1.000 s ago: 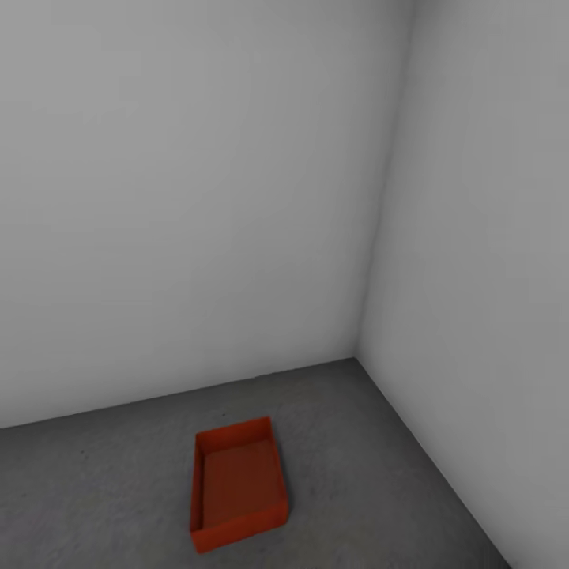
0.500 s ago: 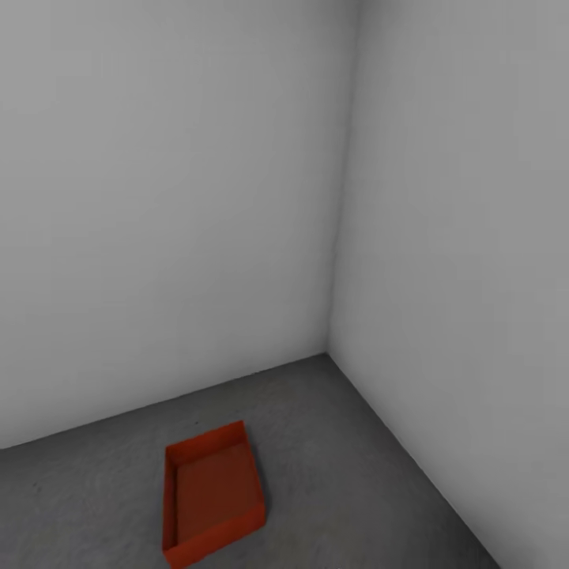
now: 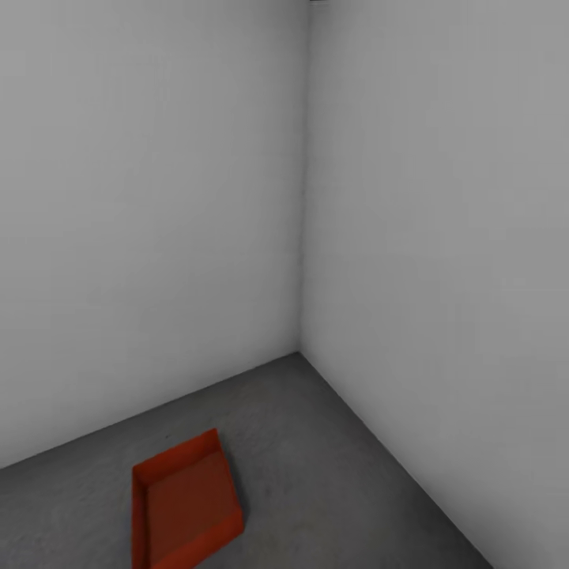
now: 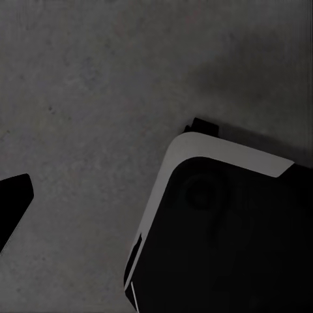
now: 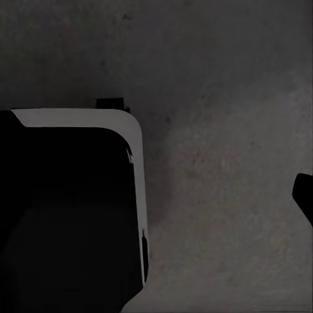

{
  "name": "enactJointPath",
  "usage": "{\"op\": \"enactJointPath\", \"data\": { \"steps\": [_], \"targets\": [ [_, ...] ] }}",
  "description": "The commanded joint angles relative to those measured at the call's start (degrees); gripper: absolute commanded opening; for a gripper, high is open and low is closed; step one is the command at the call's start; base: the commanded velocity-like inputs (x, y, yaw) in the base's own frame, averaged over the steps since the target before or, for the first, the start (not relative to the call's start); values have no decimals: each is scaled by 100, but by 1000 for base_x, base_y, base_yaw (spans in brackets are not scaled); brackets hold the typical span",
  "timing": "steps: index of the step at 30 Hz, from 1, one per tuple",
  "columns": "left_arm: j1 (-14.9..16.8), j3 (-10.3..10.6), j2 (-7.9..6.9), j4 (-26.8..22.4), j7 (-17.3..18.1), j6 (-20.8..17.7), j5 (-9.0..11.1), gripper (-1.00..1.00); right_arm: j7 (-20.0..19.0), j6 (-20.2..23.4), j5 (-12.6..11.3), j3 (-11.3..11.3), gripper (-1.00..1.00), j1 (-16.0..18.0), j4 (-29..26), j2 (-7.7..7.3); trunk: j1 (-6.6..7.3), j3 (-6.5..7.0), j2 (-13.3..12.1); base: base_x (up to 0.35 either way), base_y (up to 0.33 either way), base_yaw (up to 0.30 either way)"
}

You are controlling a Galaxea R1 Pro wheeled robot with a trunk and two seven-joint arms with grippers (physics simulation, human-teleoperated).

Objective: Move the two storage containers from the living room to the garage. In the garage, place one container on the floor and stack the other container on top of it (either order is fine).

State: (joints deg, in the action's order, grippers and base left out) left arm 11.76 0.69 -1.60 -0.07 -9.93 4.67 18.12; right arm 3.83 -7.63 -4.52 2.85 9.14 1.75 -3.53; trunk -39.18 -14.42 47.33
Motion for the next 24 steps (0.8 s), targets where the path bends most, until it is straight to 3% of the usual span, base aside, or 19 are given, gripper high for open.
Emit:
{"op": "enactJointPath", "data": {
  "steps": [1,24],
  "targets": [
    [2,10,1,3,-9,17,31,100,2,-33,-74,31,100,9,19,1,-1,-2,5,0,0,-273],
    [2,10,-6,2,-9,17,34,100,4,-30,-155,31,100,9,19,1,-1,128,5,0,0,-255]
  ]
}}
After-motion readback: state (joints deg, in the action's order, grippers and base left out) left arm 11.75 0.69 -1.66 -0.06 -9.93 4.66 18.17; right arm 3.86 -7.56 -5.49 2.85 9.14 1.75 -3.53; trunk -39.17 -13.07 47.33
